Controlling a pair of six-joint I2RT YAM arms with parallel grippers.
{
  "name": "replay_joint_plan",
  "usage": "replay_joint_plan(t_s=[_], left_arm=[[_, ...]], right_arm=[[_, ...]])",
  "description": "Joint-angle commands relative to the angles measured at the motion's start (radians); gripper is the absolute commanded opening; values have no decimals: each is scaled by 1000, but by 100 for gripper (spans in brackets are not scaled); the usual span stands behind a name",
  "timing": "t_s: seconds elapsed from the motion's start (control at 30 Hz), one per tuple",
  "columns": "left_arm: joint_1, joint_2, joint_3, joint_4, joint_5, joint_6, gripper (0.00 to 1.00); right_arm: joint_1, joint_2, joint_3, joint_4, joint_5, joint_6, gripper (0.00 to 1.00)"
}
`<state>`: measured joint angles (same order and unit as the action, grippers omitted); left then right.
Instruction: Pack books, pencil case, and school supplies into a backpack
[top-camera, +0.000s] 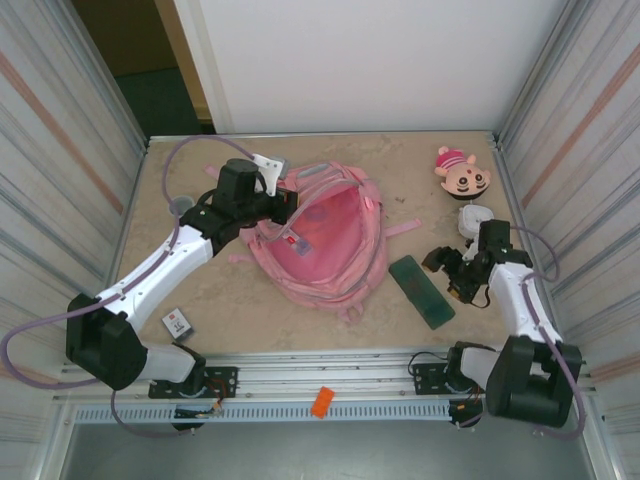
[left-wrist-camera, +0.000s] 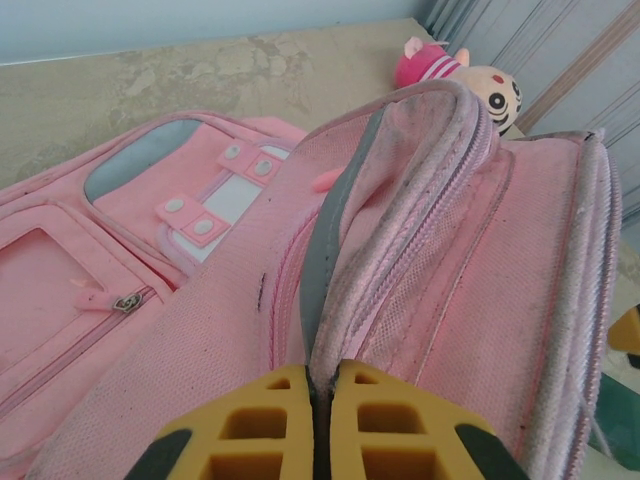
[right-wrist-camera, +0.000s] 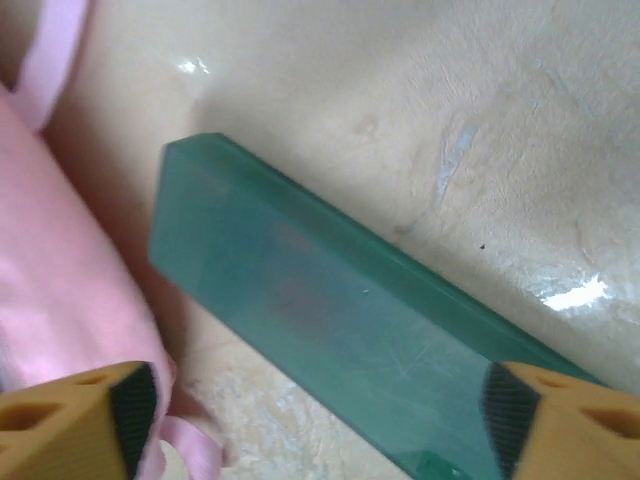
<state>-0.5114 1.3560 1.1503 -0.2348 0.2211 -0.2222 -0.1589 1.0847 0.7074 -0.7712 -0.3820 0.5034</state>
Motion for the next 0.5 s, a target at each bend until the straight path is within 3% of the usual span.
replay_joint_plan(t_s=[0.0, 0.07, 0.2, 0.47], left_arm=[[13, -55, 6, 85, 2, -6, 0], [13, -56, -1, 90, -2, -5, 0], [13, -57, -11, 98, -5, -11, 0], [13, -60, -6, 79, -21, 4, 0]], right_arm=[[90, -57, 115, -59, 139, -109, 99], [183, -57, 169, -75, 274, -168, 99], [256, 23, 229, -79, 343, -220, 99], [336, 328, 304, -124, 292, -243, 99]])
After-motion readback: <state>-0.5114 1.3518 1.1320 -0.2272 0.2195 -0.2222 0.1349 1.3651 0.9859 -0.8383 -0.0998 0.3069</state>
